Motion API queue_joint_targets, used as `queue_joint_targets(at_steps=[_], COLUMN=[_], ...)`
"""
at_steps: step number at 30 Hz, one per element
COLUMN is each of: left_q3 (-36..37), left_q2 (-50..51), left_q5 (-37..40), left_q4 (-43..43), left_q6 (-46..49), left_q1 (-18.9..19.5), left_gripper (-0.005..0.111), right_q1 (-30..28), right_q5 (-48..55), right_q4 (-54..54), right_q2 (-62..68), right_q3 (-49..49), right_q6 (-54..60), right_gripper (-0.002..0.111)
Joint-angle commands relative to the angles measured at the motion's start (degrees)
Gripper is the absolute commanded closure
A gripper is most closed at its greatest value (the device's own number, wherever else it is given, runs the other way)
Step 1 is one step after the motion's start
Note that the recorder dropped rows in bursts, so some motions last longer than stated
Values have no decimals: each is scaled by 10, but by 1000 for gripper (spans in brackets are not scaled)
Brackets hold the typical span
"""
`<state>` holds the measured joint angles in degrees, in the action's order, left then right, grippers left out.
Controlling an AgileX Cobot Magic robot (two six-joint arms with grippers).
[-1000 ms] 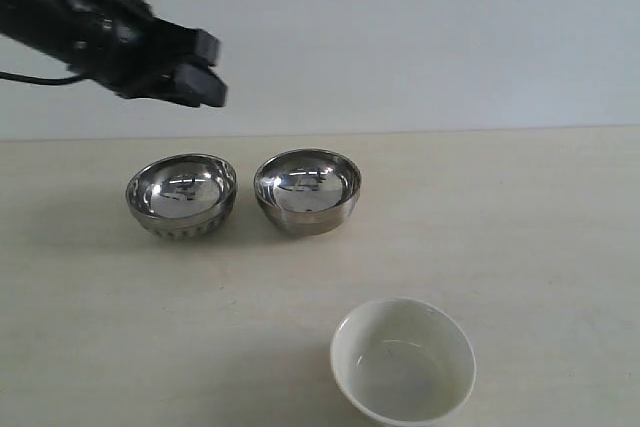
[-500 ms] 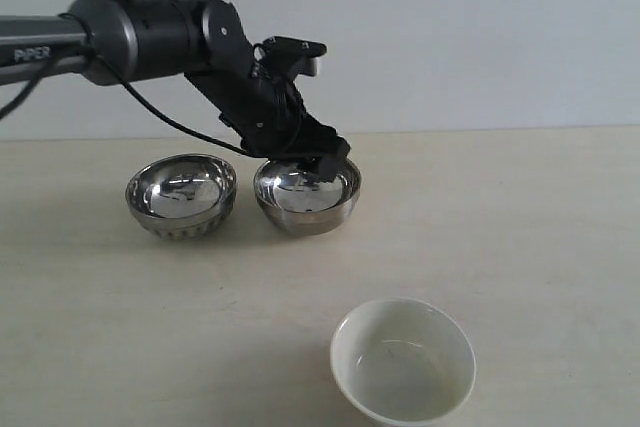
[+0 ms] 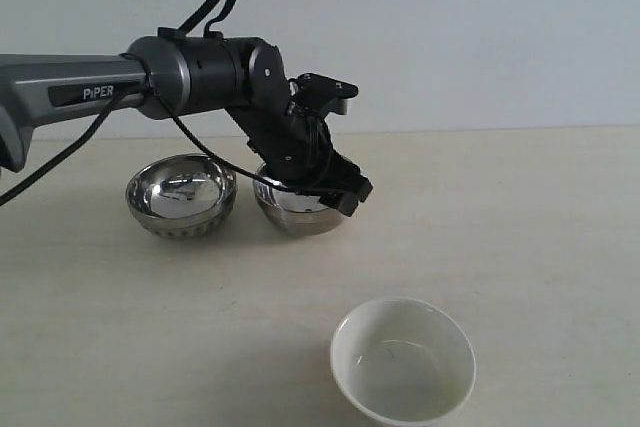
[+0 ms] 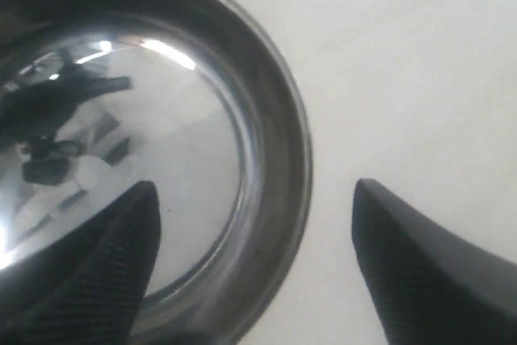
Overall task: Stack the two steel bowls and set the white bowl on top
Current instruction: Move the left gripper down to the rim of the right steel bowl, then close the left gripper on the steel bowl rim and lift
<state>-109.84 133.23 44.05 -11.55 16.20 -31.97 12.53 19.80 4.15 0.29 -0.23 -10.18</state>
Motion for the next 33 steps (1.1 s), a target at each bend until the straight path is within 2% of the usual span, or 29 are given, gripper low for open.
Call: queue_joint_targets(at_steps=[1, 6, 19, 22, 27, 33], left_q3=[-5, -5, -5, -5, -5, -6], left_q2=[-2, 1, 39, 40, 30, 7], left_q5=[8, 12, -6, -6, -3, 27], left_q4=[4, 16, 46, 63, 70, 75], left_q6=[20, 14, 20, 18, 22, 27], left_q1=[-14, -14, -14, -14, -14, -14], left_gripper=[44, 44, 54, 64, 103, 103], right_q1=[0, 0, 0, 0, 0, 0], right_q5=[-3, -3, -2, -2, -2, -2], right_q4=[4, 4, 4, 4, 4, 4], right_q2=[-3, -3, -3, -3, -3, -3], right_q3=[2, 2, 2, 2, 2, 2], right_q6=[0, 0, 0, 0, 0, 0], right_gripper=[108, 108, 108, 108, 108, 108])
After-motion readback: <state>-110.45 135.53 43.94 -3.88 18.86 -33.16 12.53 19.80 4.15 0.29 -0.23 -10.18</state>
